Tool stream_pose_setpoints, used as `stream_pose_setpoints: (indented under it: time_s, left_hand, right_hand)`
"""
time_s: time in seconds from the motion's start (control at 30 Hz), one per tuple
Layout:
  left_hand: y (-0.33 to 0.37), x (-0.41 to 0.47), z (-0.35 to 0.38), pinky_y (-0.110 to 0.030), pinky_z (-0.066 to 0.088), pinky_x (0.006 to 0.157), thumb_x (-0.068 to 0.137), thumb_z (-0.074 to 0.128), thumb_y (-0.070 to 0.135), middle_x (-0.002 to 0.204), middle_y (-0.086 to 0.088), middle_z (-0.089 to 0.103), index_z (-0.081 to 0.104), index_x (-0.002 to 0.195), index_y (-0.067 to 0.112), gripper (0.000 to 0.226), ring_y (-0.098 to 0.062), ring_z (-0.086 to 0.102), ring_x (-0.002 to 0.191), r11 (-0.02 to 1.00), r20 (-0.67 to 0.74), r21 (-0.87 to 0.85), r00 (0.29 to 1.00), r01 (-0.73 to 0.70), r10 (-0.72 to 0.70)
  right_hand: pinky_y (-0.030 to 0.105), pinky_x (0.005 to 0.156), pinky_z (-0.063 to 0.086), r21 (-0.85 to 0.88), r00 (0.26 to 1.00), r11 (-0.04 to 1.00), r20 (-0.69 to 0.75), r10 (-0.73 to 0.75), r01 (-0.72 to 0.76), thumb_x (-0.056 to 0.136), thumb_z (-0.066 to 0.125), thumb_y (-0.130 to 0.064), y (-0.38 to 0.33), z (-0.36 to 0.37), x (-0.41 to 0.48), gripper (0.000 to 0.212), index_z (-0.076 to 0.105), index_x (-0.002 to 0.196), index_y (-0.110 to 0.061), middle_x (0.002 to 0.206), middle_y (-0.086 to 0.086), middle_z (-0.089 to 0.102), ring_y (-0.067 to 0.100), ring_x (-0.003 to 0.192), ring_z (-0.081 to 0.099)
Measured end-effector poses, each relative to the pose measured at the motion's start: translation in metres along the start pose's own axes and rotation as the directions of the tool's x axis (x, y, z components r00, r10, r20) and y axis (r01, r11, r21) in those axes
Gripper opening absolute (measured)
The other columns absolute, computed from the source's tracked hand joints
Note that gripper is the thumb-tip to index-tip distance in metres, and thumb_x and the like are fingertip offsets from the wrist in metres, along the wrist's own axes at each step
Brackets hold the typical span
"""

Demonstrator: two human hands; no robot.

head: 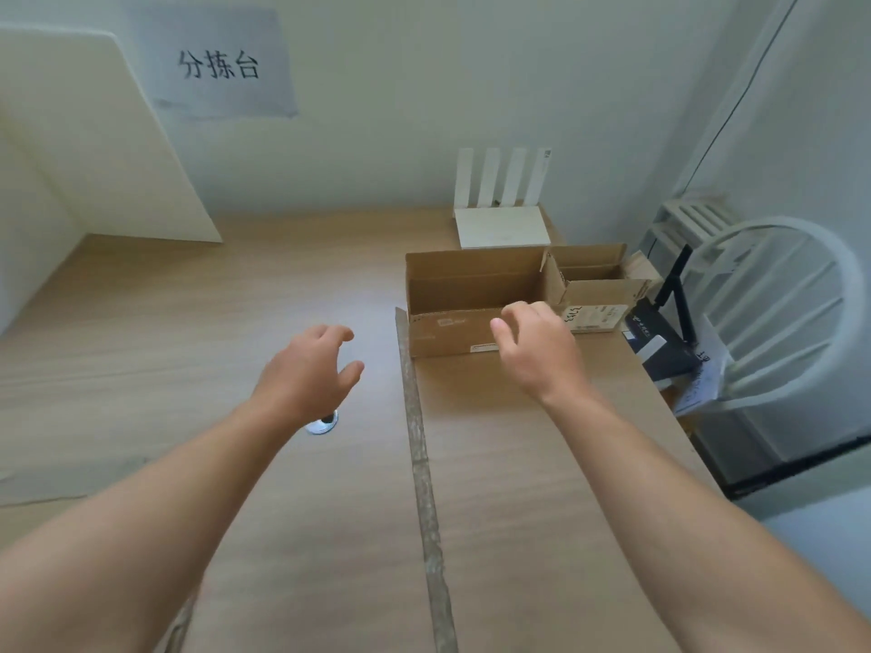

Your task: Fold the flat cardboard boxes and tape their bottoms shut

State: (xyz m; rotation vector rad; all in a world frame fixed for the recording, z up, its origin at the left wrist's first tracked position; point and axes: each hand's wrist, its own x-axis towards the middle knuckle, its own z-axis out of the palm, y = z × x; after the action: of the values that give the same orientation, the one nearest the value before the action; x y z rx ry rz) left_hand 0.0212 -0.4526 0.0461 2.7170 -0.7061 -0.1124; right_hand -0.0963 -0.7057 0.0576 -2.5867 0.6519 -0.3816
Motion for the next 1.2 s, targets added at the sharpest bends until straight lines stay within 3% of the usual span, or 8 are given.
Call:
stream_pose_setpoints:
  time_s: [0.13,0.27,0.67,0.9,1.03,1.2]
  left_hand:
    - [-0.017,-0.057,-0.039,-0.035,0.045,0.089,0.097,0.050,0.042,0.135,0.009,0.052,0.048,0.135,0.027,0.041,-0.017,0.049,0.123,0.987,0.024,0.151,0.998,-0.063,0.060]
    - [-0.040,-0.127,-0.072,-0.033,0.042,0.087,0.098,0.046,0.043,0.134,0.007,0.052,0.048,0.135,0.027,0.040,-0.019,0.049,0.122,0.965,0.042,0.245,0.996,-0.092,0.084]
    - [-0.135,-0.309,-0.136,-0.035,0.044,0.092,0.099,0.041,0.044,0.126,0.005,0.058,0.054,0.130,0.027,0.038,-0.020,0.052,0.117,0.910,-0.037,0.386,0.983,-0.150,0.178]
    - [-0.200,-0.342,-0.141,-0.034,0.041,0.097,0.098,0.043,0.041,0.131,0.004,0.054,0.048,0.134,0.024,0.040,-0.020,0.048,0.122,0.910,0.022,0.413,0.999,-0.037,0.031]
    - [-0.240,-0.347,-0.143,-0.034,0.039,0.092,0.098,0.042,0.041,0.136,0.005,0.050,0.045,0.137,0.025,0.042,-0.020,0.048,0.123,0.902,0.048,0.429,0.995,0.054,-0.082]
    - [-0.292,-0.347,-0.142,-0.033,0.041,0.097,0.096,0.046,0.045,0.130,0.005,0.052,0.052,0.131,0.026,0.040,-0.020,0.050,0.118,0.899,0.023,0.397,0.978,0.183,-0.209]
  right_hand:
    - [0.042,0.088,0.047,-0.177,0.969,0.966,0.194,-0.152,0.187,0.103,0.039,-0.041,-0.059,0.000,-0.058,0.035,0.058,0.117,-0.016,0.116,0.006,0.059,0.029,0.107,0.055]
    - [0.041,0.083,0.042,-0.249,0.935,0.927,0.290,-0.205,0.280,0.103,0.037,-0.040,-0.115,0.005,-0.126,0.035,0.057,0.113,-0.013,0.116,0.008,0.059,0.033,0.107,0.056]
    - [0.036,0.072,0.035,-0.314,0.893,0.847,0.291,-0.343,0.428,0.103,0.036,-0.039,-0.247,0.023,-0.286,0.036,0.057,0.118,-0.013,0.115,0.008,0.058,0.032,0.103,0.054]
    - [0.037,0.073,0.033,-0.303,0.840,0.808,0.388,-0.380,0.506,0.104,0.035,-0.036,-0.294,0.069,-0.304,0.032,0.055,0.117,-0.014,0.115,0.009,0.056,0.034,0.105,0.055]
    - [0.040,0.082,0.042,-0.217,0.795,0.809,0.439,-0.418,0.546,0.102,0.038,-0.035,-0.321,0.101,-0.294,0.033,0.055,0.120,-0.012,0.121,0.010,0.057,0.035,0.111,0.055]
    - [0.043,0.087,0.048,-0.162,0.729,0.778,0.503,-0.464,0.607,0.102,0.039,-0.040,-0.352,0.150,-0.279,0.037,0.057,0.119,-0.013,0.123,0.011,0.057,0.034,0.117,0.052]
